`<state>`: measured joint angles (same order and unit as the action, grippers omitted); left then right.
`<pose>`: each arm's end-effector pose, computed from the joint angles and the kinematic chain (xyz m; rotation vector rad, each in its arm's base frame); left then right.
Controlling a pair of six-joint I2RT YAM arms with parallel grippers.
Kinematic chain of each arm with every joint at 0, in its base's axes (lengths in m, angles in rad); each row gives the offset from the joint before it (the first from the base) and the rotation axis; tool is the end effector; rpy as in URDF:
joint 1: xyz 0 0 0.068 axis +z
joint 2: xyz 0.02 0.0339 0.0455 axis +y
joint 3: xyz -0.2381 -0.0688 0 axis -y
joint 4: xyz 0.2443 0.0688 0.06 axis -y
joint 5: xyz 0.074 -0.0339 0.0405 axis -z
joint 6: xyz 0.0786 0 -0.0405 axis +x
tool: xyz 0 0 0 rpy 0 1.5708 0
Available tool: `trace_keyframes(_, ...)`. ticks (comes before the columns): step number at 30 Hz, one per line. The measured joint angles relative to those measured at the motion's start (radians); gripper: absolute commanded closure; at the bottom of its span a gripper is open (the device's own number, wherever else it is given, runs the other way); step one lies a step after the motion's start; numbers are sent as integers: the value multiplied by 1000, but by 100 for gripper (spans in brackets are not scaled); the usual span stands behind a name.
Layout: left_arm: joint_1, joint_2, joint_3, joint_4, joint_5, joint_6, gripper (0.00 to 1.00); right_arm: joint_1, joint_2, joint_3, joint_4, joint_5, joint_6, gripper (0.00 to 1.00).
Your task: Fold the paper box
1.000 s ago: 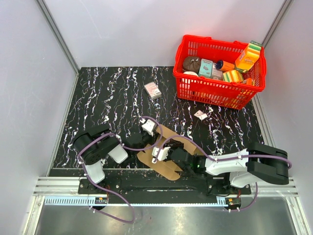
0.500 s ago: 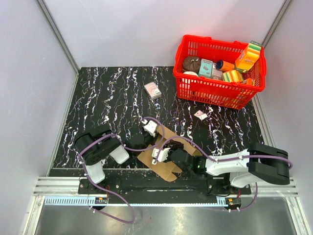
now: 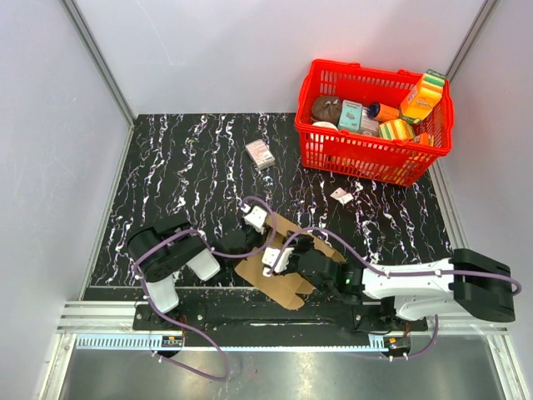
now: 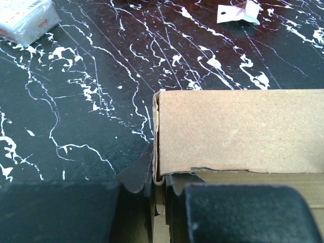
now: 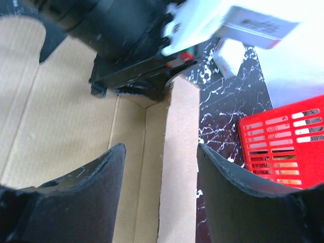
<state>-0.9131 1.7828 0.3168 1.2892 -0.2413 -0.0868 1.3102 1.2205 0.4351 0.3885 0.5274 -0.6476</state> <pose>0.2003 -0.2286 0.0831 0.5437 1.6857 -0.5197 0.1115 0.2646 0.1520 -1.3732 1.3305 -0.0733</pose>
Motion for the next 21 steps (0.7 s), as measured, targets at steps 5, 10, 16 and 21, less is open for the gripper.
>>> trace_keyframes(5,-10,-21,-33,11,-52,0,100,0,-122,36,-29,-12,69,34)
trace_keyframes(10,-15,-110,-61,-21,-143,-6,100,-1,-256,113,-68,35,199,35)
trace_keyframes(16,-15,-295,-62,-40,-257,-48,100,-23,-275,272,-322,200,522,30)
trace_keyframes(21,-15,-397,-63,-171,-334,-85,100,-114,-307,347,-547,213,795,33)
